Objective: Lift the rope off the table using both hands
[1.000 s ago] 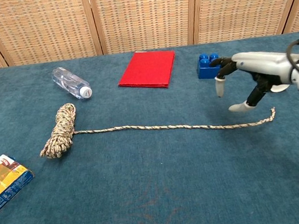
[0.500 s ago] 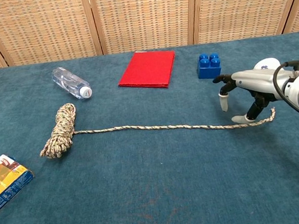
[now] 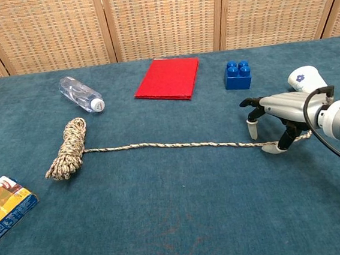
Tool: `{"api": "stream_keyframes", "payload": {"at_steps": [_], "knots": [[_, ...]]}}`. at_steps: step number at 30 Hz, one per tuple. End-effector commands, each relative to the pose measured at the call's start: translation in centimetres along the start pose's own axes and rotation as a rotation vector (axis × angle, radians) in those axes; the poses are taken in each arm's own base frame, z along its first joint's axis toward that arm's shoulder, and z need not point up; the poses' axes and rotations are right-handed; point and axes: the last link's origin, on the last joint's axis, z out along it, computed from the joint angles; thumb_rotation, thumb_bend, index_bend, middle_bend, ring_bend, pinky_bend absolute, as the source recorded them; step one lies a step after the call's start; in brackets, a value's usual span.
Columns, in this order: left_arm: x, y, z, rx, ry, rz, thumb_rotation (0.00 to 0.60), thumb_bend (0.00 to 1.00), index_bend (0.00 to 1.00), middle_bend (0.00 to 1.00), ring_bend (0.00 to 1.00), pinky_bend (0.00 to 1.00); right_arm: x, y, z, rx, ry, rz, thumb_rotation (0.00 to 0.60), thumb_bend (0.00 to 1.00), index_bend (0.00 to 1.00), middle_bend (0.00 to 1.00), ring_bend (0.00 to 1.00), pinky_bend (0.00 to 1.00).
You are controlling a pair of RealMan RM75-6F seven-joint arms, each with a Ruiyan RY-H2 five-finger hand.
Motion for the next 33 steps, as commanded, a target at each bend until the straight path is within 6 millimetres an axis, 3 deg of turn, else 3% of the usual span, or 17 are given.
{"api": "stream_keyframes", "payload": {"at_steps": [1, 33], "knots": [[0.04, -0.1, 0.03, 0.004, 0.001, -0.001, 0.6, 0.0, 0.0, 0.0, 0.0, 0.0, -0.18, 0.04, 0.12, -0.004, -0.003, -0.001, 0.6, 0.33, 0.48, 0.0, 0.0, 0.0], [0.15, -0.44, 0.11, 0.011, 0.003, -0.001, 0.6, 0.0, 0.0, 0.0, 0.0, 0.0, -0.45, -0.18, 0.47, -0.004, -0.005, 0.008, 0.6, 0.43, 0.63, 0.0, 0.0, 0.0]]}}
